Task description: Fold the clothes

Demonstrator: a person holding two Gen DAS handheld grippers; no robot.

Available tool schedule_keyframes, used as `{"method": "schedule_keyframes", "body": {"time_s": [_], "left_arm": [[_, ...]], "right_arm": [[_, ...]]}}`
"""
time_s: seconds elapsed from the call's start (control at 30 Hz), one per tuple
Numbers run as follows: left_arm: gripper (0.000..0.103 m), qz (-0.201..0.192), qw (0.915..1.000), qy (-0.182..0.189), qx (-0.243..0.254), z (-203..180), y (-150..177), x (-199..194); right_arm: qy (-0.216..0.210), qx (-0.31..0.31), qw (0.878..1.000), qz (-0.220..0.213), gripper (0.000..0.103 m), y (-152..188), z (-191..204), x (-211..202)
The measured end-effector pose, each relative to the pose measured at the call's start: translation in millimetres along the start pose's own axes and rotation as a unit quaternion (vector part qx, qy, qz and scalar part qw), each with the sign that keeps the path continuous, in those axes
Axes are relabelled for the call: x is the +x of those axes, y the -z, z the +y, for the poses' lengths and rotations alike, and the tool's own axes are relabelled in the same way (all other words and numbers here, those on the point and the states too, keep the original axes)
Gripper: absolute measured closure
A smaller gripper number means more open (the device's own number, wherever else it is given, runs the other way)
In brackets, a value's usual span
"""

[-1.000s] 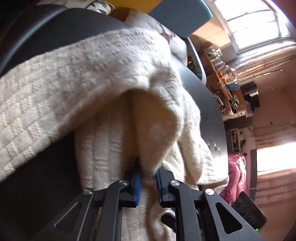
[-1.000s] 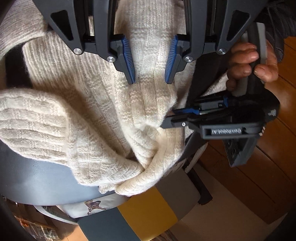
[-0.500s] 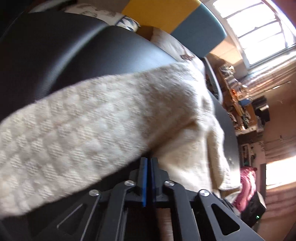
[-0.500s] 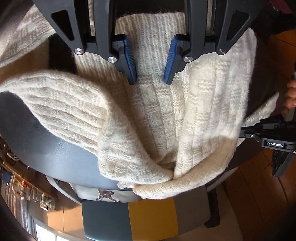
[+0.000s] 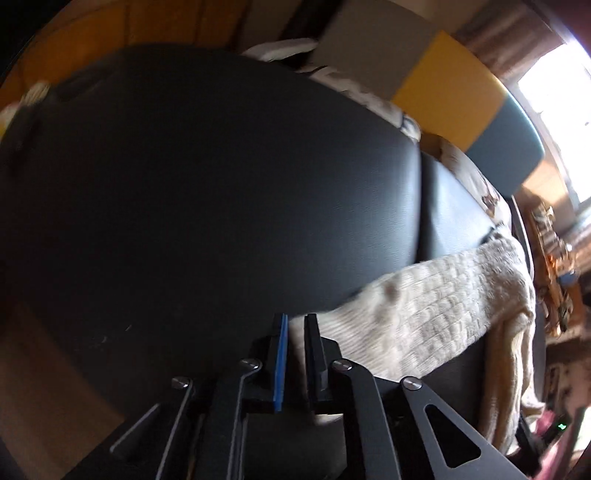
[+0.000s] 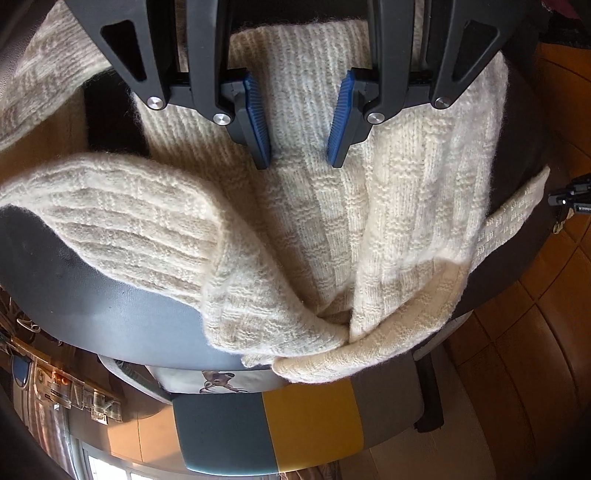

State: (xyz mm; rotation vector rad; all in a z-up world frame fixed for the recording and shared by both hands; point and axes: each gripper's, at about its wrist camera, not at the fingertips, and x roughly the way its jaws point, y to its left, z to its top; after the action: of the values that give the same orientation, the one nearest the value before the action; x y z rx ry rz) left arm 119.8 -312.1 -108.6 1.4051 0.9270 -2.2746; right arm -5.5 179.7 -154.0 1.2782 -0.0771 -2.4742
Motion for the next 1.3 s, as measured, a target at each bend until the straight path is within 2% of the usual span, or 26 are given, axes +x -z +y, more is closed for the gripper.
{"method": "schedule_keyframes", "body": {"time_s": [0.1,0.2,0.3,0.37,0.47,0.6,0.73,0.8,0.87,0.9,0.97,1.0,1.03,1.07,1.1,1.2,1.27,1.3], "left_arm": [[0.084,0.030,0.9990,0.025,-0.020,4,5,15],[0.079,0.026,0.9991,0.027,-0.020,-7,7,24],[0.078,0.010,0.9999,-0.006,0.009,-24,9,26],[0.090,-0.008,0.9982,-0.039,0.045,-37,15,27],[0.095,-0.027,0.9946,-0.070,0.073,-48,20,28],[0.095,-0.051,0.9841,-0.142,0.093,-48,10,34],[0.096,-0.061,0.9802,-0.166,0.089,-38,-14,32],[0.095,-0.062,0.9816,-0.165,0.074,-33,-27,28],[0.094,-0.057,0.9888,-0.129,0.048,-24,-39,18],[0.094,-0.061,0.9926,-0.101,0.029,-22,-42,9],[0.093,-0.086,0.9953,-0.038,0.026,-34,-37,-13],[0.085,-0.099,0.9947,-0.007,0.028,-42,-34,-25],[0.068,-0.100,0.9940,0.026,0.037,-54,-27,-30],[0.058,-0.094,0.9925,0.061,0.050,-68,-19,-33],[0.046,-0.078,0.9895,0.102,0.067,-87,-8,-30],[0.046,0.000,0.9763,0.185,0.113,-146,28,2],[0.048,0.056,0.9699,0.207,0.115,-178,44,31],[0.052,0.085,0.9662,0.216,0.113,-193,52,46]], "right_arm": [[0.000,0.001,1.000,-0.002,0.070,-1,-1,2],[0.002,-0.002,1.000,-0.001,0.070,-3,-1,3],[0.002,-0.002,1.000,-0.001,0.070,-3,-1,3],[0.002,-0.002,1.000,-0.002,0.070,-2,-1,2],[0.002,-0.003,1.000,-0.003,0.070,-2,-1,2],[0.003,-0.006,1.000,0.003,0.070,-3,-1,2],[0.011,-0.013,1.000,0.012,0.070,-6,1,4],[0.013,-0.014,1.000,0.013,0.070,-6,2,4],[0.013,-0.013,1.000,0.013,0.069,-6,1,4],[0.014,-0.012,1.000,0.012,0.069,-6,1,4],[0.015,-0.011,1.000,0.011,0.069,-5,1,3],[0.015,-0.011,1.000,0.011,0.069,-5,1,3],[0.015,-0.010,1.000,0.010,0.069,-5,1,3],[0.016,-0.010,1.000,0.010,0.069,-5,1,3],[0.016,-0.009,1.000,0.010,0.069,-5,1,3],[0.015,-0.011,1.000,0.009,0.069,-5,0,2],[0.013,-0.014,1.000,0.010,0.069,-5,-1,1],[0.012,-0.015,1.000,0.010,0.069,-5,-2,1]]}}
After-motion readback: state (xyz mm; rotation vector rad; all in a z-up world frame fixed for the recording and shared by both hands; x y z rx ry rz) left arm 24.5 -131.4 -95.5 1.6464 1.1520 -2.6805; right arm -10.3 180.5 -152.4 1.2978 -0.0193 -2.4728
